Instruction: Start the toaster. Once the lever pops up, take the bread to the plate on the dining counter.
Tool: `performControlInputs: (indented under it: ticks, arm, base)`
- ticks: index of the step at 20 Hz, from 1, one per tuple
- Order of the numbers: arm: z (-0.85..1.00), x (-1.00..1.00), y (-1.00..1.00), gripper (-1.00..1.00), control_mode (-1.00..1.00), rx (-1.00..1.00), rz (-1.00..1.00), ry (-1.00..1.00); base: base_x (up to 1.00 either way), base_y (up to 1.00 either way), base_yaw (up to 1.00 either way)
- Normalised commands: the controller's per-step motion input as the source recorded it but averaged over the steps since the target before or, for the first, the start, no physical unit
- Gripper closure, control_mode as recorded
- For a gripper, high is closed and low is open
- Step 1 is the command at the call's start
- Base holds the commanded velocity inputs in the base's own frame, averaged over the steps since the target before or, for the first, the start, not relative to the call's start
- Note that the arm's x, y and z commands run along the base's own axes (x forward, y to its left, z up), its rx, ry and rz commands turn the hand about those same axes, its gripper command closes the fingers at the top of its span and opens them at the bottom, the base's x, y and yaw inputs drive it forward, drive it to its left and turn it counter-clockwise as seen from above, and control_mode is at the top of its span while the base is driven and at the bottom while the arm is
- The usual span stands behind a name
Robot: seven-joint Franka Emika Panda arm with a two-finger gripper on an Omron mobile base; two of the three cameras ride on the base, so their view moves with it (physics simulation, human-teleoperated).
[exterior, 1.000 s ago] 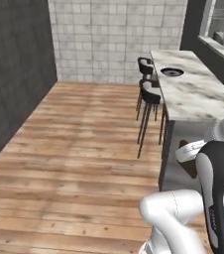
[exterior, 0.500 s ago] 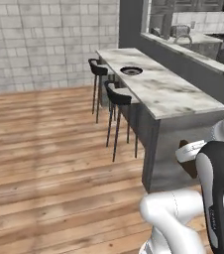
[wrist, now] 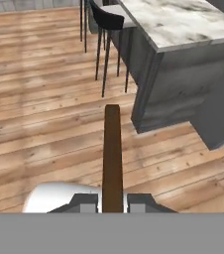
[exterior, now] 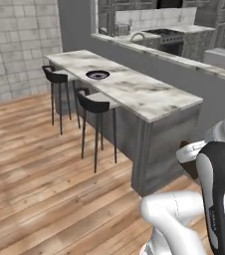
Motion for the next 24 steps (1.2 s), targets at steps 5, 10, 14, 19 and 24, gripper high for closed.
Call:
performControlInputs:
  ticks: [5,10,14,19,24]
  arm:
    - [0.0,0.0,0.0,1.0,1.0,0.0,0.0,0.0]
    - [0.0,0.0,0.0,1.0,1.0,0.0,0.0,0.0]
    - [0.0,0.0,0.0,1.0,1.0,0.0,0.0,0.0]
    - [0.0,0.0,0.0,1.0,1.0,0.0,0.0,0.0]
    - [0.0,0.0,0.0,1.0,1.0,0.0,0.0,0.0]
  base:
    - [0.19,0.91,-0.53]
    - [0.0,0.96,-0.5]
    - [0.02,0.97,-0.49]
    - [0.1,0.98,-0.47]
    - [0.2,0.99,-0.41]
